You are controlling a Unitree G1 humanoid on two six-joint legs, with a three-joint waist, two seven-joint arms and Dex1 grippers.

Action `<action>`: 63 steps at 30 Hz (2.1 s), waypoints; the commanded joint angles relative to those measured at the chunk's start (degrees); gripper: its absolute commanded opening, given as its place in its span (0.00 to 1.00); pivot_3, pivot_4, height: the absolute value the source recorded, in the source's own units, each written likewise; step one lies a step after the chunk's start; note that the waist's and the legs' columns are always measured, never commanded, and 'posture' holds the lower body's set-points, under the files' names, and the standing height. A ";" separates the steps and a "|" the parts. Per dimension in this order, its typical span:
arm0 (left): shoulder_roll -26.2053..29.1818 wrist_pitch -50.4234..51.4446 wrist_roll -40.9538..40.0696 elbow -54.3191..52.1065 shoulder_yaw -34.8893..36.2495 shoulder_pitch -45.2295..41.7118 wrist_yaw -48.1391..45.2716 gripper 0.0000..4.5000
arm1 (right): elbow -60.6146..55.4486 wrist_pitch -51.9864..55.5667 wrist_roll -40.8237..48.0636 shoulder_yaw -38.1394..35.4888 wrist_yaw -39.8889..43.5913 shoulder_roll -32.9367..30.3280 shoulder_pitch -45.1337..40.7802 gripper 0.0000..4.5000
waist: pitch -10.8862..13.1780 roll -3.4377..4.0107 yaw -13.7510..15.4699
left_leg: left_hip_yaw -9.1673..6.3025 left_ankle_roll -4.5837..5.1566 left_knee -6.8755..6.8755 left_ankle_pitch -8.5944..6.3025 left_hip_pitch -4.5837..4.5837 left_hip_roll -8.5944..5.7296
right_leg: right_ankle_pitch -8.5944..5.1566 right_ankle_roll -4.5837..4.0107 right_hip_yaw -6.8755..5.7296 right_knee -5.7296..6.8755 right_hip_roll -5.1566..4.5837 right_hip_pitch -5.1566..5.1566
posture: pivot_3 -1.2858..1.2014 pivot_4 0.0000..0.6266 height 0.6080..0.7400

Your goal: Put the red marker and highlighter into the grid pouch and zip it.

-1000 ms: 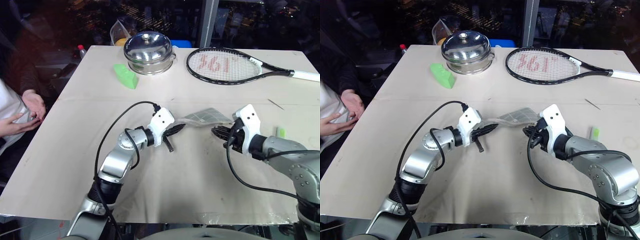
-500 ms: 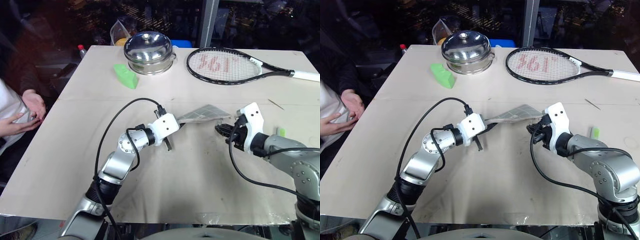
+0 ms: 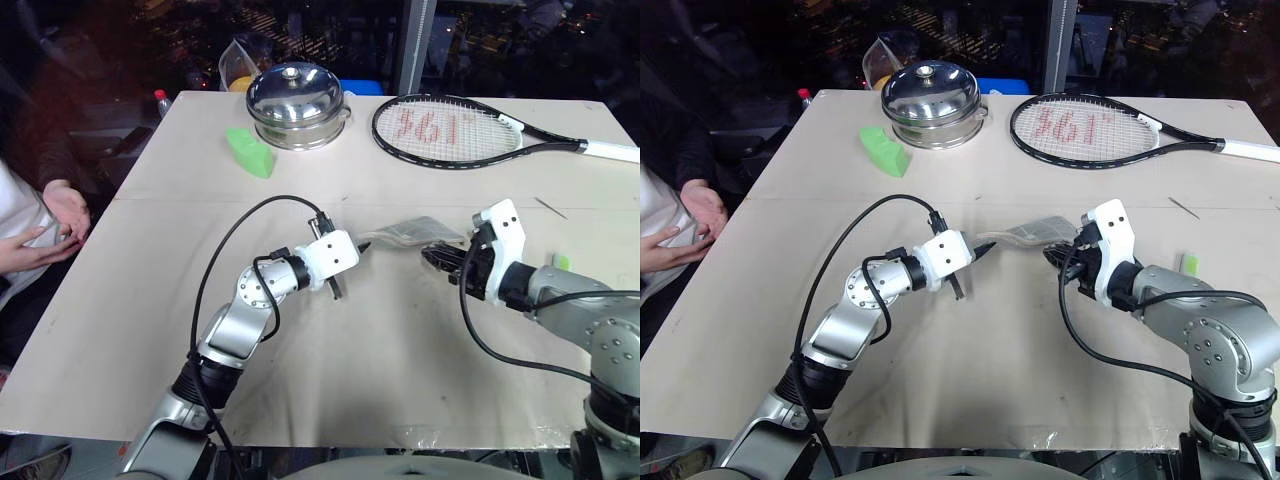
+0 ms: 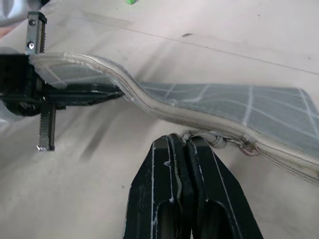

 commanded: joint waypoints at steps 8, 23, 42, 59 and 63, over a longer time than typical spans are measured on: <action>-0.61 0.81 0.20 -2.93 -0.31 0.69 0.19 0.00 | -1.36 -0.46 4.98 2.95 0.25 4.28 -1.85 0.01 | 0.00 0.00 -0.01 | 0.00 0.00 0.00 0.00 0.00 0.00 | 0.00 0.00 0.00 0.00 -0.03 0.00 | 0.52 0.24 1.00; 0.53 -2.03 -0.33 -4.79 -1.09 2.68 -1.15 0.00 | 8.61 -3.62 4.00 4.73 -1.37 7.39 -6.46 0.01 | 0.00 0.00 -0.09 | 0.02 0.00 -0.01 0.00 0.01 0.00 | 0.00 0.00 0.01 0.00 -0.03 -0.01 | 0.52 0.24 1.00; 0.77 -2.47 -4.77 -5.73 0.93 5.19 -3.23 0.00 | 7.79 -5.93 8.10 7.98 5.05 5.06 -5.17 0.01 | 0.01 0.01 -0.08 | 0.00 0.02 -0.06 -0.01 -0.01 -0.02 | 0.01 0.00 -0.07 -0.01 -0.12 -0.03 | 0.52 0.24 1.00; 1.27 2.20 -10.81 -6.75 3.36 4.65 -5.52 0.00 | -4.43 -15.54 8.61 -1.68 3.57 -4.61 11.66 0.02 | 0.05 -0.06 -0.02 | 0.01 0.07 -0.04 -0.04 -0.01 -0.02 | -0.01 0.04 -0.13 -0.06 -0.14 -0.01 | 0.52 0.24 1.00; 1.59 1.31 -10.37 -6.79 2.88 4.80 -5.93 0.00 | -0.54 -15.39 8.93 -1.44 -1.11 -0.66 7.32 0.02 | 0.06 -0.06 -0.01 | 0.02 0.07 -0.04 -0.04 -0.01 -0.02 | -0.01 0.03 -0.09 -0.06 -0.11 -0.02 | 0.52 0.24 1.00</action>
